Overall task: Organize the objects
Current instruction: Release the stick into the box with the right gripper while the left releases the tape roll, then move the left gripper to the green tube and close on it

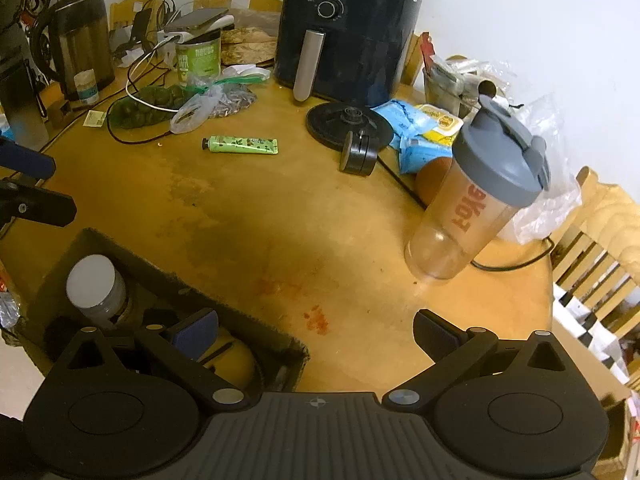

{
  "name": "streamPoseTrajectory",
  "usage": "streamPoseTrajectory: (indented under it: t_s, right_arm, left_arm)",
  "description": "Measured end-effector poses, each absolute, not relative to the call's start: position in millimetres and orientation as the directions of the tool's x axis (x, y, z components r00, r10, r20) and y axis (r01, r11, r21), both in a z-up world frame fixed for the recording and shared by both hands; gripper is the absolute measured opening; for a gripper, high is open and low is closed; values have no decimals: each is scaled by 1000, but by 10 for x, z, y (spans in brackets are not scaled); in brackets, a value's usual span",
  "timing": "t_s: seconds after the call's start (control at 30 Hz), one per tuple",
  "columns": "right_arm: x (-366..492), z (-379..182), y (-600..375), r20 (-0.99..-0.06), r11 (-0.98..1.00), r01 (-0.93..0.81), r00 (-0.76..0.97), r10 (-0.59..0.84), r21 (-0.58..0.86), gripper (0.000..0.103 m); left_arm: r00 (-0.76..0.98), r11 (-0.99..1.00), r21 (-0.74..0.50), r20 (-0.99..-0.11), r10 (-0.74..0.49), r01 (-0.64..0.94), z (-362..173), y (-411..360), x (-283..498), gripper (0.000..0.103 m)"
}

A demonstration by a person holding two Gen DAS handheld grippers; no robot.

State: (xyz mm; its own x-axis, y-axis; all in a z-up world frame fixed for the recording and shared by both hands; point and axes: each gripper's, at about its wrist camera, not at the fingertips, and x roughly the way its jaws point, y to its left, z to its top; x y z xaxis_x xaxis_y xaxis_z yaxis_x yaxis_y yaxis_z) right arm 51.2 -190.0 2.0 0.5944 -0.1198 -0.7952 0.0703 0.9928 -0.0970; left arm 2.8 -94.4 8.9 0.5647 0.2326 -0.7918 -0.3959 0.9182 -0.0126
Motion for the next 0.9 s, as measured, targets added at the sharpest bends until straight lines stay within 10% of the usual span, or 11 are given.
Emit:
streamPoseTrajectory:
  t_s: [0.9]
  right_arm:
    - [888, -50, -2182, -780, 990, 61, 623, 64, 130, 103]
  left_arm:
    - [544, 860, 104, -735, 405, -500, 92, -605, 288, 99]
